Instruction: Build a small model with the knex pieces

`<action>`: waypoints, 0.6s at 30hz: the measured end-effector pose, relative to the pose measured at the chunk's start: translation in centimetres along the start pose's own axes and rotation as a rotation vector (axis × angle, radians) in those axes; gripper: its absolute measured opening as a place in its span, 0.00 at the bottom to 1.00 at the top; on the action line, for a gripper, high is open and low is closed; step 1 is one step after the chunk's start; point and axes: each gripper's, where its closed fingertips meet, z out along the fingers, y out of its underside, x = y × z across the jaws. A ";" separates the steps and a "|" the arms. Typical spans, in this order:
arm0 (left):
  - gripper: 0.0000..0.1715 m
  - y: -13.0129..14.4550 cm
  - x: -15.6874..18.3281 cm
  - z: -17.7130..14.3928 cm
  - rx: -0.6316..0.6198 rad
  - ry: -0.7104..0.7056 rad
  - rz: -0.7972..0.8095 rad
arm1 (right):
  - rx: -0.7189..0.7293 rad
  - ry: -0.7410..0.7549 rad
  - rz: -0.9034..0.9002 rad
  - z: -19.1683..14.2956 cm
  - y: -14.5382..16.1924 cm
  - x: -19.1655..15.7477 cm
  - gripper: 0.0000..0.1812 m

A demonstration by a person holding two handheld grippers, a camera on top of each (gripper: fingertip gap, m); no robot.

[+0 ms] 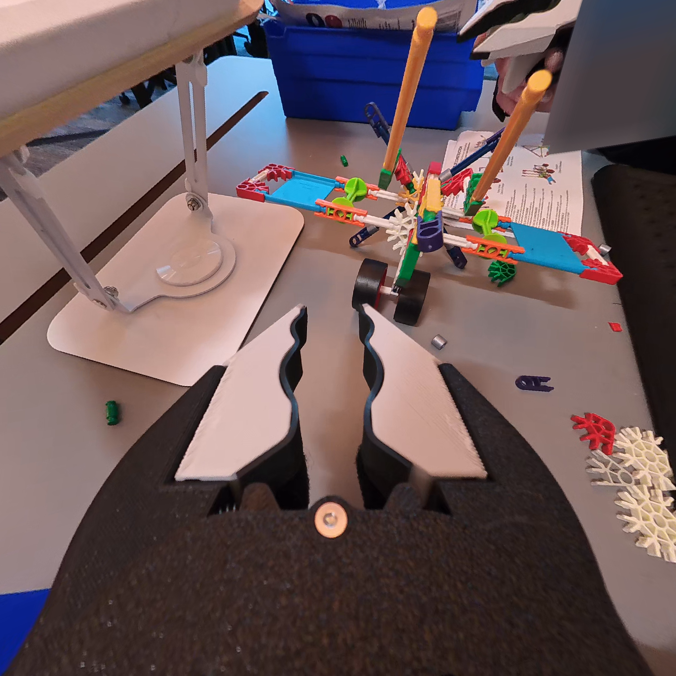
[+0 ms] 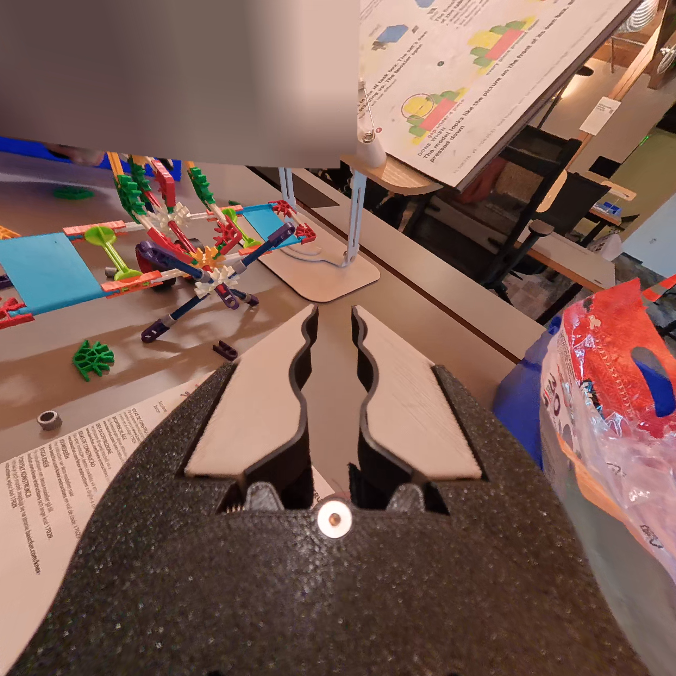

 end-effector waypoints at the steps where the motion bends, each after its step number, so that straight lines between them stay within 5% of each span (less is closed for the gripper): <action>1: 0.16 0.1 0.0 0.1 -0.003 0.001 0.000 | 0.000 0.005 -0.004 0.0 0.0 0.0 0.10; 18: 0.16 0.5 -0.1 0.4 -0.018 0.003 -0.008 | 0.016 0.051 -0.007 -0.4 -0.3 1.1 0.10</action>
